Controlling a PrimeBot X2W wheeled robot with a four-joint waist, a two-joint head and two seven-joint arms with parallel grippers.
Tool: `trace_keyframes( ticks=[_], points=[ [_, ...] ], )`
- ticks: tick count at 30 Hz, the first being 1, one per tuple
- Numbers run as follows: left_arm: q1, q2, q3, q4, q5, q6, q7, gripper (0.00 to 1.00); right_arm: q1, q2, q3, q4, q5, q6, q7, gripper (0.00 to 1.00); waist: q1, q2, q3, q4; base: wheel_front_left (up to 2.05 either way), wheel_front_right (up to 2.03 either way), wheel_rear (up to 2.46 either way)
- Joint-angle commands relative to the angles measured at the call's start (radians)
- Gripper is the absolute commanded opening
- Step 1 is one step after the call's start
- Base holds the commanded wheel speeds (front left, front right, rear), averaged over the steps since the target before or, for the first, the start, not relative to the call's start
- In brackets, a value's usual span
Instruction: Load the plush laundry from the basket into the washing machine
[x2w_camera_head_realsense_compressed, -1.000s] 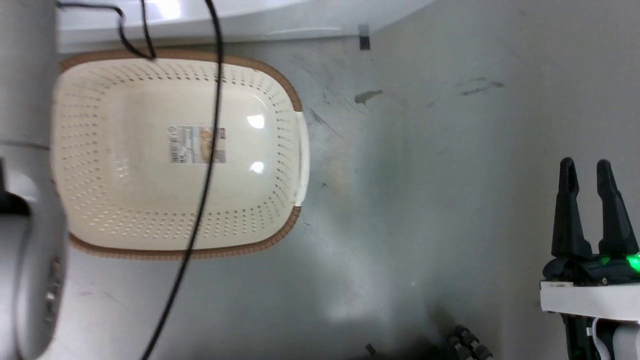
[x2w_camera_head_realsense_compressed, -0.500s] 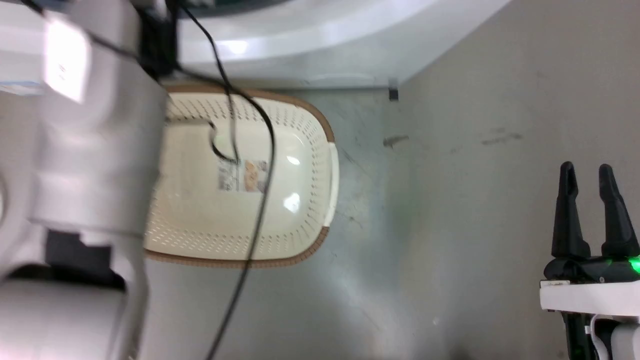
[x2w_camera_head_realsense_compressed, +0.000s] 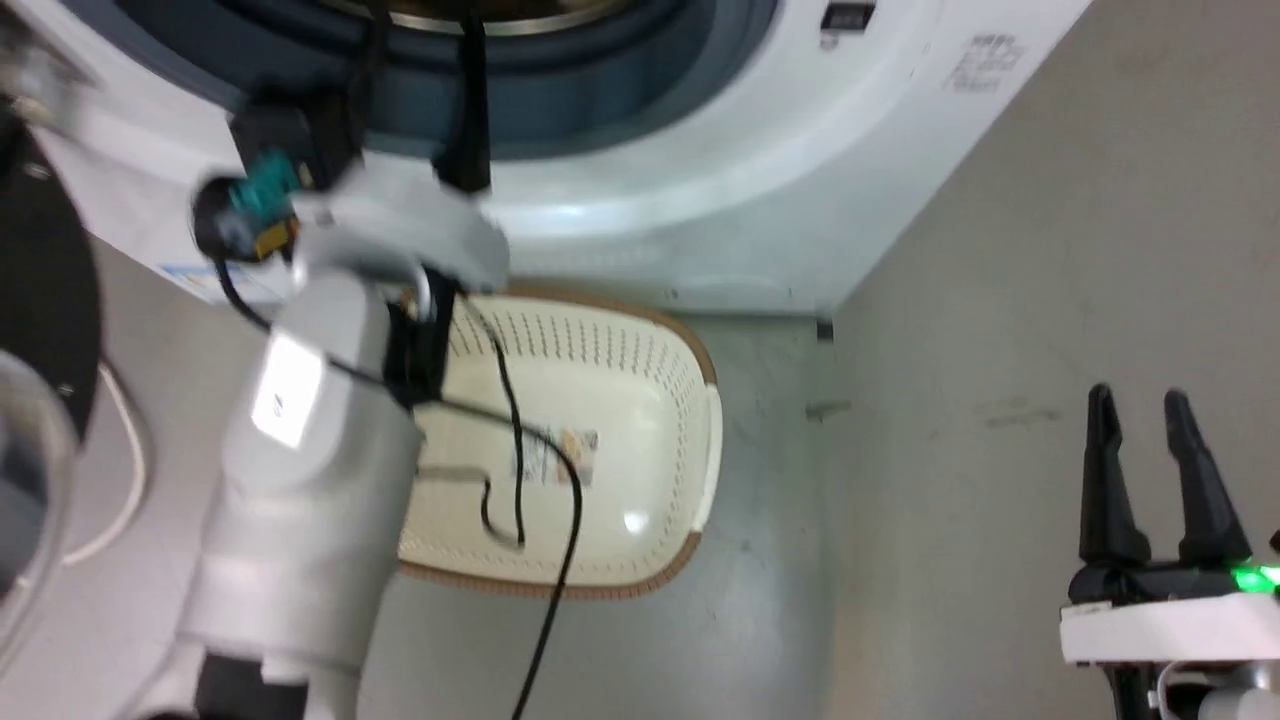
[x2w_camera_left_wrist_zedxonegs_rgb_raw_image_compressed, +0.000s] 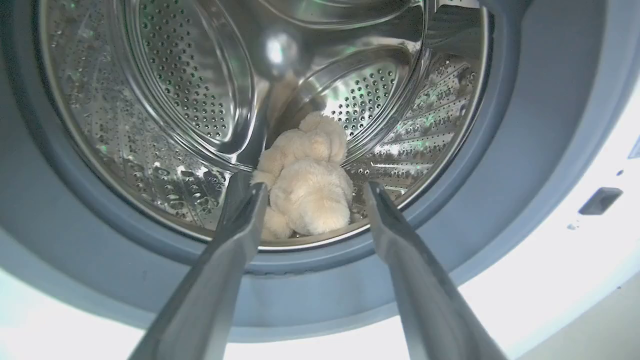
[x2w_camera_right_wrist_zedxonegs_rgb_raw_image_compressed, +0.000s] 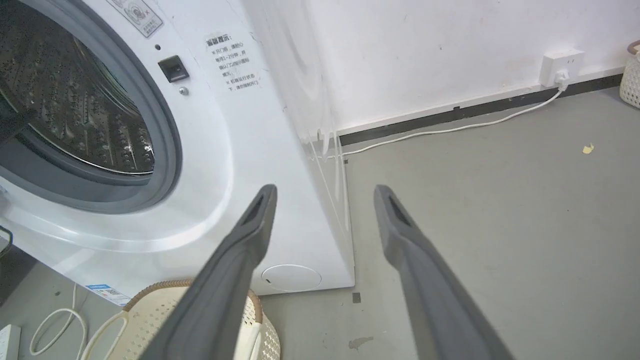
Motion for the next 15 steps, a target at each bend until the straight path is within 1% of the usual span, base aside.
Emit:
trace_keyframes(
  ticks=[1, 6, 12, 15],
  points=[
    [0.022, -0.003, -0.002, -0.005, 0.005, 0.002, -0.004, 1.0, 0.012, -0.002, 0.0, 0.003, -0.005, 0.001, -0.004, 1.0, 0.0002, -0.0001, -0.057, 0.017, 0.0, 0.0, 0.0],
    [0.137, -0.003, -0.021, -0.041, 0.025, 0.009, -0.004, 1.0, 0.046, -0.002, 0.007, 0.025, -0.016, 0.001, -0.004, 1.0, 0.0002, -0.0001, -0.152, 0.031, 0.0, 0.0, 0.0],
    [0.263, 0.009, -0.025, -0.094, 0.025, 0.016, -0.004, 1.0, 0.092, -0.002, 0.014, 0.046, -0.033, 0.001, -0.004, 1.0, 0.0002, -0.0001, -0.251, 0.049, 0.0, 0.0, 0.0],
    [0.323, 0.017, -0.02, -0.12, 0.016, 0.027, 0.0, 1.0, 0.109, -0.002, 0.016, 0.055, -0.041, 0.001, -0.004, 1.0, 0.0002, -0.0001, -0.293, 0.06, 0.0, 0.0, 0.0]
  ],
)
